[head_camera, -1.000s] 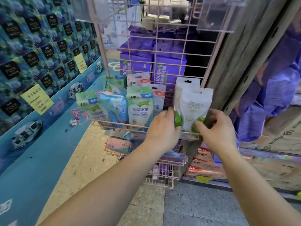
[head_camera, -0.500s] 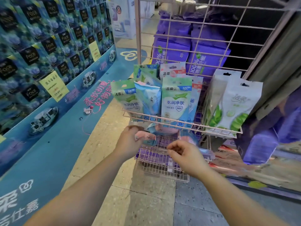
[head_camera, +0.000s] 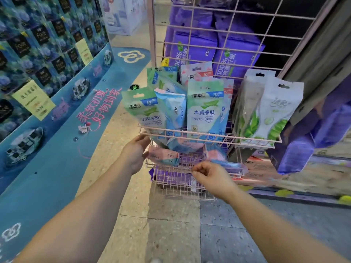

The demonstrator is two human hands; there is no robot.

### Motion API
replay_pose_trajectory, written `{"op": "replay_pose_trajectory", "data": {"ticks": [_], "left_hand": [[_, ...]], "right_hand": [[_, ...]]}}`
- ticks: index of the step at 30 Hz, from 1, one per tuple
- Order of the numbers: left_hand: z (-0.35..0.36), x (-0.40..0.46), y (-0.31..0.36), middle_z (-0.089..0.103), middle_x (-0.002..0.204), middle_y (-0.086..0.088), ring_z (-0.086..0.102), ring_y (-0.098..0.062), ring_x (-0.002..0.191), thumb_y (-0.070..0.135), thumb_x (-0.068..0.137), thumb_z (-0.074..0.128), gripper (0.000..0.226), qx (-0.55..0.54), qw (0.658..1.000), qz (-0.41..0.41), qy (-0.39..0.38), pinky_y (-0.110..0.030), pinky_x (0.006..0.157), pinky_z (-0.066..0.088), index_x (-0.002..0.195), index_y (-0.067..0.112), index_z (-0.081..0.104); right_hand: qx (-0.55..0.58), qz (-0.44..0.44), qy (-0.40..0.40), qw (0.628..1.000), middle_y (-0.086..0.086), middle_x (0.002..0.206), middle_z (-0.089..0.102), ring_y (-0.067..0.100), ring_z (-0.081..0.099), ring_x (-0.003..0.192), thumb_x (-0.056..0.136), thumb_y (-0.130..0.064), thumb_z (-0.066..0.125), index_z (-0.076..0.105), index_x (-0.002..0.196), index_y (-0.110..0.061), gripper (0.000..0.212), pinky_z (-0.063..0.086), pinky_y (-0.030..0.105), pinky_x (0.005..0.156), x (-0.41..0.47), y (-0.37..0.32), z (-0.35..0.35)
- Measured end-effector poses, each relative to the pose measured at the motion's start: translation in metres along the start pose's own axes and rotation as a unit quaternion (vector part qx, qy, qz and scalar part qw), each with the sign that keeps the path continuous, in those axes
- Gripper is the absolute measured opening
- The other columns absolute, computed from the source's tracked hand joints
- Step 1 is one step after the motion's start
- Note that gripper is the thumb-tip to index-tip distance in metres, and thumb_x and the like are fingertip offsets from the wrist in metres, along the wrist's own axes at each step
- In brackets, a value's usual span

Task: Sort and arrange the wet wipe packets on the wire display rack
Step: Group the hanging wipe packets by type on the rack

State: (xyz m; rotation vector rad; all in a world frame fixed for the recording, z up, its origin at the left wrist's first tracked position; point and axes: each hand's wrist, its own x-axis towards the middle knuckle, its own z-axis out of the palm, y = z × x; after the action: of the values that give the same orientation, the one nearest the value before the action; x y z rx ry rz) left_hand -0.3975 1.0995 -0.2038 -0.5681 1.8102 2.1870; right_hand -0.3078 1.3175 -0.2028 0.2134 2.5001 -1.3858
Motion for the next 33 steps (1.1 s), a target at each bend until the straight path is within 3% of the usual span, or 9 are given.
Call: {"op": "replay_pose_trajectory", "data": {"ticks": [2, 5, 8, 12, 16, 21, 25, 28, 33], "left_hand": [[-0.010, -0.006, -0.001, 0.063, 0.123, 0.002, 0.053, -0.015, 0.124, 0.007, 0.100, 0.036, 0.034, -0.118, 0.992, -0.004, -0.032, -0.033, 0.092, 0.043, 0.129, 0.015, 0.051], [-0.023, -0.032, -0.011, 0.060, 0.128, -0.002, 0.052, -0.017, 0.124, 0.014, 0.100, 0.037, 0.033, -0.188, 0.980, -0.018, -0.061, -0.042, 0.108, 0.034, 0.132, 0.014, 0.048], [-0.022, -0.069, -0.026, 0.059, 0.123, -0.004, 0.051, -0.018, 0.125, 0.015, 0.098, 0.041, 0.034, -0.250, 0.965, -0.045, -0.067, -0.042, 0.109, 0.035, 0.130, 0.012, 0.052], [-0.002, -0.114, -0.033, 0.069, 0.107, -0.007, 0.063, -0.021, 0.114, 0.013, 0.087, 0.049, 0.040, -0.317, 0.943, -0.068, -0.075, -0.042, 0.102, 0.045, 0.126, 0.008, 0.055], [0.031, -0.147, -0.038, 0.069, 0.117, -0.011, 0.064, -0.023, 0.113, 0.011, 0.083, 0.049, 0.043, -0.316, 0.933, -0.105, -0.134, -0.042, 0.103, 0.043, 0.125, 0.008, 0.057], [0.061, -0.157, -0.025, 0.066, 0.106, -0.012, 0.065, -0.019, 0.094, 0.006, 0.080, 0.062, 0.036, -0.102, 0.987, 0.023, -0.119, -0.042, 0.091, 0.048, 0.115, 0.013, 0.058], [0.076, -0.151, -0.018, 0.056, 0.110, 0.005, 0.059, -0.012, 0.089, 0.016, 0.063, 0.078, 0.061, 0.097, 0.979, 0.165, -0.070, -0.033, 0.081, 0.051, 0.112, 0.038, 0.048], [0.091, -0.149, -0.014, 0.066, 0.118, 0.009, 0.065, -0.011, 0.102, 0.015, 0.068, 0.082, 0.065, 0.142, 0.970, 0.131, -0.146, -0.033, 0.085, 0.056, 0.123, 0.032, 0.051], [0.117, -0.147, -0.007, 0.075, 0.103, -0.006, 0.071, -0.022, 0.095, 0.004, 0.082, 0.070, 0.026, 0.155, 0.965, 0.100, -0.186, -0.037, 0.081, 0.058, 0.107, 0.010, 0.065]], "right_hand": [[-0.001, -0.003, 0.009, 1.000, -0.011, 0.078, 0.063, 0.007, 0.058, 0.071, 0.088, -0.020, 0.064, 0.064, 0.086, -0.030, 0.010, 0.051, 0.022, 0.066, 0.001, -0.002, 0.004], [-0.024, -0.007, 0.009, 1.000, -0.007, 0.103, 0.064, 0.011, 0.062, 0.084, 0.087, -0.022, 0.064, 0.061, 0.117, -0.023, 0.030, 0.053, 0.029, 0.078, 0.001, -0.006, 0.014], [-0.082, -0.032, 0.008, 0.996, -0.003, 0.136, 0.052, 0.017, 0.058, 0.111, 0.082, -0.029, 0.069, 0.041, 0.140, -0.030, 0.064, 0.049, 0.034, 0.097, 0.001, -0.007, 0.023], [-0.140, -0.080, 0.013, 0.987, 0.001, 0.146, 0.037, 0.022, 0.037, 0.133, 0.074, -0.038, 0.074, 0.024, 0.146, -0.037, 0.087, 0.033, 0.035, 0.110, -0.002, -0.004, 0.033], [-0.083, -0.125, 0.021, 0.988, 0.001, 0.126, 0.055, 0.022, 0.051, 0.120, 0.071, -0.023, 0.071, 0.054, 0.128, -0.026, 0.060, 0.041, 0.030, 0.101, -0.007, 0.004, 0.029], [0.075, -0.099, -0.071, 0.990, -0.007, 0.092, 0.073, -0.003, 0.066, 0.082, 0.075, -0.007, 0.073, 0.064, 0.098, -0.026, 0.031, 0.054, 0.021, 0.077, -0.034, 0.009, -0.013], [0.190, -0.085, -0.096, 0.973, -0.007, 0.095, 0.076, 0.005, 0.070, 0.089, 0.079, -0.004, 0.073, 0.066, 0.099, -0.022, 0.028, 0.055, 0.020, 0.076, -0.052, 0.009, -0.058], [0.290, -0.080, -0.064, 0.951, 0.001, 0.105, 0.075, 0.018, 0.071, 0.096, 0.078, -0.019, 0.068, 0.065, 0.107, -0.016, 0.030, 0.057, 0.029, 0.075, -0.057, 0.005, -0.081], [0.326, -0.091, -0.028, 0.940, 0.008, 0.109, 0.073, 0.025, 0.070, 0.097, 0.077, -0.027, 0.066, 0.064, 0.113, -0.009, 0.041, 0.057, 0.041, 0.081, -0.057, -0.013, -0.103]]}}
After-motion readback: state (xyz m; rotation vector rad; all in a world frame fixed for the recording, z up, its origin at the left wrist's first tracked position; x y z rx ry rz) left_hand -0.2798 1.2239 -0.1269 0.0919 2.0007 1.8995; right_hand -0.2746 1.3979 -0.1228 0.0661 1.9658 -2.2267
